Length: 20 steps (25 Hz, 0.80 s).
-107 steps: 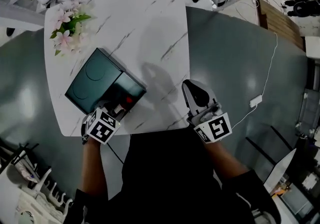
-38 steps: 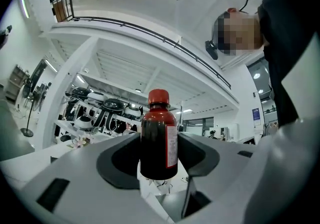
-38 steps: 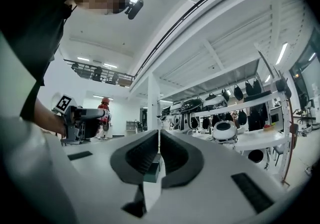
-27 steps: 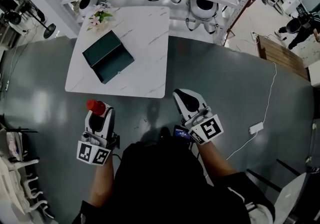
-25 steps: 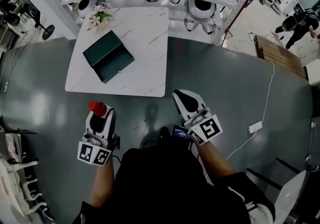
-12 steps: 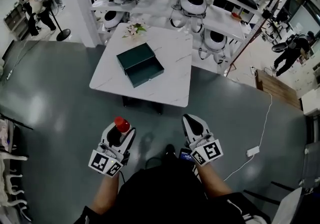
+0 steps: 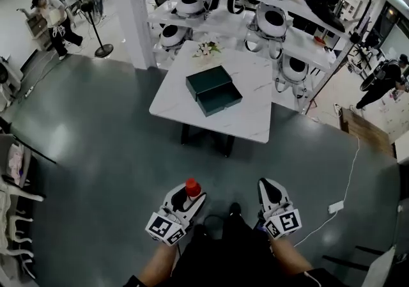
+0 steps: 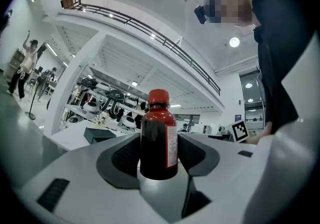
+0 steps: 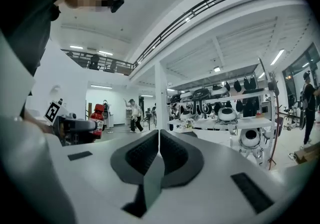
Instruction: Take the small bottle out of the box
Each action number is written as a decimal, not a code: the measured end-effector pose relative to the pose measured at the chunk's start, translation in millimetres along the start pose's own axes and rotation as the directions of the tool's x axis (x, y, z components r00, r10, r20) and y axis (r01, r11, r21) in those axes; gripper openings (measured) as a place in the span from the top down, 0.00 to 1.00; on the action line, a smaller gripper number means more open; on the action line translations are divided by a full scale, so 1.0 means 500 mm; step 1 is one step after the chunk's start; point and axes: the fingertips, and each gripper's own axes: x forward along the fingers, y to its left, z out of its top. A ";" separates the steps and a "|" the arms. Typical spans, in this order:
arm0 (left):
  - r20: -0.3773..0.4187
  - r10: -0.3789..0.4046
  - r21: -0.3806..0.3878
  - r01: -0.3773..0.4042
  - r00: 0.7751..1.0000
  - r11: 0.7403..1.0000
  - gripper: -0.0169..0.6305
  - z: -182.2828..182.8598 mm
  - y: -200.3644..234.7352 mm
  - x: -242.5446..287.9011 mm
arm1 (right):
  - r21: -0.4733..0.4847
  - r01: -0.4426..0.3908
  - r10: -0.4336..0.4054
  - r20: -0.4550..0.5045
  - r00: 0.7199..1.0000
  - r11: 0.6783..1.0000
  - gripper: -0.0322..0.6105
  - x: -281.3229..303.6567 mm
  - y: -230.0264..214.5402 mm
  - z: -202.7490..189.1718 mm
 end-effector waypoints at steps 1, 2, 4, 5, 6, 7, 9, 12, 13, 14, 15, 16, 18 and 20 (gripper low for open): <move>-0.005 0.005 -0.004 -0.005 1.000 1.000 0.61 -0.004 -0.001 -0.009 | 0.004 -0.003 0.003 0.004 1.000 1.000 0.89 -0.005 0.007 0.001; -0.010 0.011 -0.001 -0.011 1.000 1.000 0.61 -0.005 -0.002 -0.014 | 0.007 -0.005 0.005 0.012 1.000 1.000 0.89 -0.009 0.010 0.005; -0.017 0.023 0.014 -0.023 1.000 1.000 0.61 -0.003 -0.010 -0.021 | 0.009 -0.014 0.013 0.033 0.999 1.000 0.89 -0.017 0.013 0.013; -0.018 0.028 0.024 -0.027 0.999 0.999 0.61 -0.001 -0.018 -0.024 | 0.006 -0.022 0.022 0.046 0.999 1.000 0.89 -0.023 0.013 0.018; -0.017 0.032 0.035 -0.031 0.999 0.999 0.61 0.003 -0.030 -0.025 | 0.002 -0.032 0.032 0.060 0.998 0.999 0.89 -0.028 0.012 0.024; -0.016 0.033 0.047 -0.033 0.999 0.998 0.61 0.008 -0.042 -0.022 | -0.002 -0.044 0.044 0.080 0.996 0.999 0.89 -0.033 0.010 0.033; -0.022 0.030 0.081 -0.028 0.999 0.996 0.61 0.022 -0.074 -0.008 | -0.009 -0.067 0.068 0.123 0.990 0.998 0.89 -0.047 -0.002 0.057; -0.015 0.023 0.113 -0.021 1.000 0.993 0.61 0.041 -0.142 0.017 | -0.029 -0.091 0.094 0.161 0.982 0.995 0.89 -0.098 -0.026 0.084; -0.005 0.020 0.111 -0.019 1.000 0.994 0.61 0.044 -0.168 0.023 | -0.035 -0.096 0.100 0.166 0.981 0.995 0.89 -0.123 -0.036 0.086; 0.005 0.018 0.108 -0.018 1.000 0.994 0.61 0.047 -0.191 0.027 | -0.032 -0.102 0.105 0.167 0.980 0.994 0.89 -0.147 -0.047 0.086; 0.011 0.018 0.106 -0.019 1.000 0.994 0.61 0.048 -0.212 0.030 | -0.010 -0.112 0.112 0.166 0.980 0.994 0.89 -0.168 -0.058 0.084; 0.014 0.020 0.108 -0.022 1.000 0.994 0.61 0.051 -0.231 0.032 | 0.030 -0.127 0.121 0.165 0.979 0.991 0.89 -0.184 -0.070 0.082; 0.014 0.033 0.115 -0.034 0.999 0.993 0.61 0.053 -0.266 0.035 | 0.074 -0.161 0.146 0.169 0.975 0.984 0.89 -0.210 -0.089 0.088; 0.007 0.054 0.110 -0.054 0.999 0.992 0.61 0.043 -0.298 0.037 | 0.020 -0.176 0.170 0.174 0.970 0.984 0.89 -0.232 -0.101 0.095</move>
